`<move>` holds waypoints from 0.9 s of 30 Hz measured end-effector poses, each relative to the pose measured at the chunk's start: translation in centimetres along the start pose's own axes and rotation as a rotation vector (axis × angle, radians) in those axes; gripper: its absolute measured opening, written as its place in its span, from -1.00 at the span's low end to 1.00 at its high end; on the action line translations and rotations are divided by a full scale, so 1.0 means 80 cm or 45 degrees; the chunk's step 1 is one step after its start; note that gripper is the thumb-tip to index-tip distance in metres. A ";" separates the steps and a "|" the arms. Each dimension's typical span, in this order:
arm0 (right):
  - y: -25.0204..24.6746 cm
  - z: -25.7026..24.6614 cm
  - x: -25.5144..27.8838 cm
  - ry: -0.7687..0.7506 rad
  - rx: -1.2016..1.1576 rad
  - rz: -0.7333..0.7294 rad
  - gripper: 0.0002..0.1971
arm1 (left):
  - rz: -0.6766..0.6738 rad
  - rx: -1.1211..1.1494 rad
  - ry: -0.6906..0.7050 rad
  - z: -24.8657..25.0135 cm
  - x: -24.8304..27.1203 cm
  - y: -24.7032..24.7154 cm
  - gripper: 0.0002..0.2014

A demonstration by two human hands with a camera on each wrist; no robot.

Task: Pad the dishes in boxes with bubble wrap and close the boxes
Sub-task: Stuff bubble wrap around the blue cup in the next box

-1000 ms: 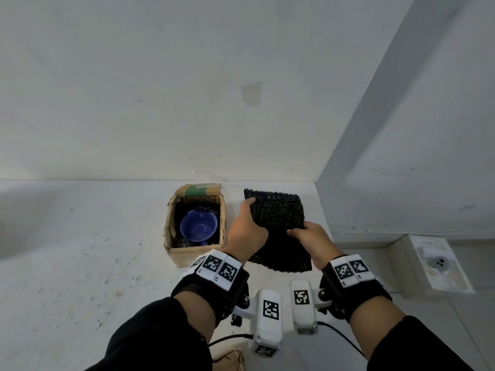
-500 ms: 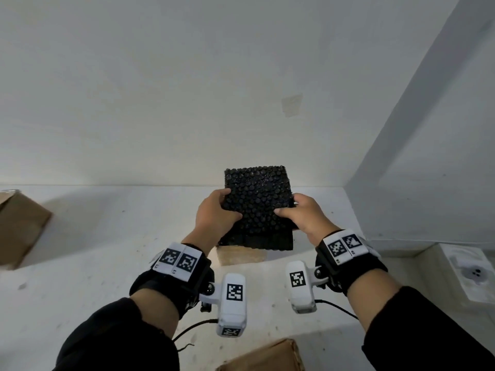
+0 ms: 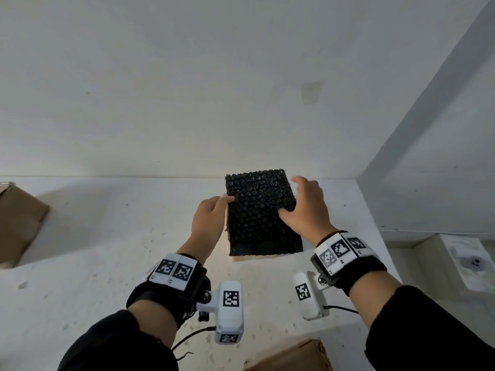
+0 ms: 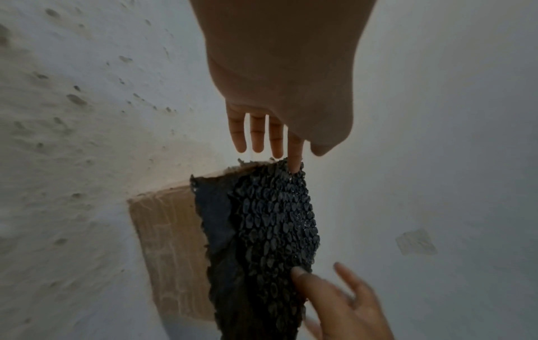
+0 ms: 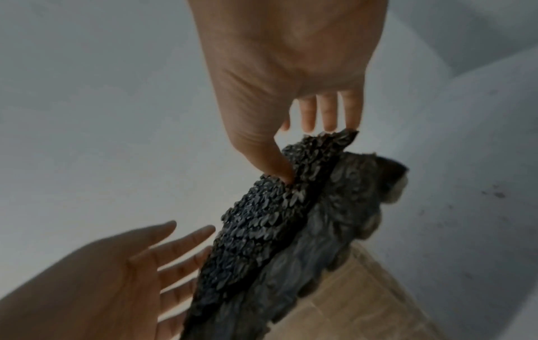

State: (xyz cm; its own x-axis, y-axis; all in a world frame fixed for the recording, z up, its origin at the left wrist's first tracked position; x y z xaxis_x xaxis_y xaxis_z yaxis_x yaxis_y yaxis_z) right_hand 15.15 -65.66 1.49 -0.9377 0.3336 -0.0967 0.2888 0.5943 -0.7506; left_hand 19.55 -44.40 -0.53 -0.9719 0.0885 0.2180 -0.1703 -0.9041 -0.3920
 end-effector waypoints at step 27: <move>0.133 -0.064 0.004 -0.556 0.749 -0.720 -0.34 | -0.457 0.548 -0.069 -0.044 0.000 0.038 -0.43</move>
State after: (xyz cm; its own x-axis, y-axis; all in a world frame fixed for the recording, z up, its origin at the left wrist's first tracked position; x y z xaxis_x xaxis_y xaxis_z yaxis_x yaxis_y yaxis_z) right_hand 18.92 -55.44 -3.19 -0.9335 -0.2692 0.2369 -0.2662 0.0774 -0.9608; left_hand 18.44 -45.69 -4.88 -0.8535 0.4107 0.3206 -0.3960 -0.9113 0.1131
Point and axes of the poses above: each hand's wrist, its own x-axis away from the middle knuckle, its own y-axis out of the palm, z = x × y, the point moved 6 cm from there along -x, towards the middle knuckle, and after that the axes turned 8 degrees about -x, right-handed, at the moved point
